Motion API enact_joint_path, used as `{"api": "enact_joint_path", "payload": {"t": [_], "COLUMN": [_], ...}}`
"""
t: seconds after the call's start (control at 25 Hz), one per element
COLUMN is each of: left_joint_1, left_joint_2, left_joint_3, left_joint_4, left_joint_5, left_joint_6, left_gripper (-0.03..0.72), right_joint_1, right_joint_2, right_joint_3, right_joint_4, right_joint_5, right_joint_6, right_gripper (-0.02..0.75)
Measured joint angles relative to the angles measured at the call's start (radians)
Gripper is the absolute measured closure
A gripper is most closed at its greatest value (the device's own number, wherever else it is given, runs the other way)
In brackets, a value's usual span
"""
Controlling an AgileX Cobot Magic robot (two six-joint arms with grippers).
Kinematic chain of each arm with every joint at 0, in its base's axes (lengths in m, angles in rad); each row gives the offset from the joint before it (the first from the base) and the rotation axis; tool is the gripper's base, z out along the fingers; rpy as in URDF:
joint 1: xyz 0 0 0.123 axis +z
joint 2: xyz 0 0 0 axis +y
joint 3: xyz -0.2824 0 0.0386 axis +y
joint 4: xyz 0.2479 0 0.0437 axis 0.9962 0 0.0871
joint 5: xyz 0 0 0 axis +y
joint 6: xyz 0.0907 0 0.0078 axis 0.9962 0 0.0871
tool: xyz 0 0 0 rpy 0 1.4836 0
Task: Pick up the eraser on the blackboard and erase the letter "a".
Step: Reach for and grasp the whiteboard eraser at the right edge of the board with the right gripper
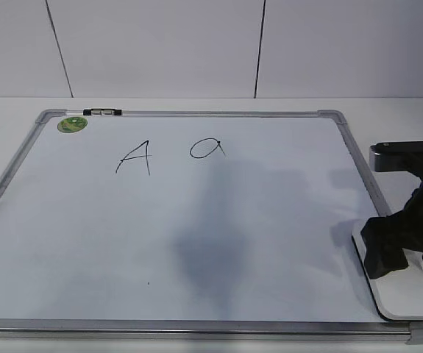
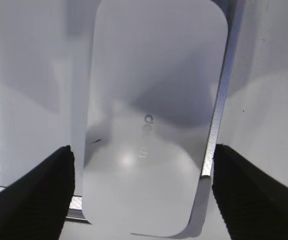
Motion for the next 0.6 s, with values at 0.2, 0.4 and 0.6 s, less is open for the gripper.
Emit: {"api": "enact_joint_path", "payload": {"t": [0.2, 0.4, 0.6], "left_joint_1": [0.000, 0.000, 0.000], "left_joint_2": [0.000, 0.000, 0.000], "left_joint_3": [0.000, 0.000, 0.000], "left_joint_4": [0.000, 0.000, 0.000], "left_joint_5": [0.000, 0.000, 0.000], "left_joint_6": [0.000, 0.000, 0.000], "left_gripper": [0.452, 0.452, 0.452], "right_joint_1": [0.000, 0.000, 0.000], "right_joint_2": [0.000, 0.010, 0.010], "right_joint_3": [0.002, 0.002, 0.002], "right_joint_4": [0.000, 0.000, -0.024], "right_joint_5": [-0.041, -0.058, -0.066], "right_joint_6": [0.006, 0.028, 0.092], "right_gripper": [0.063, 0.063, 0.064]}}
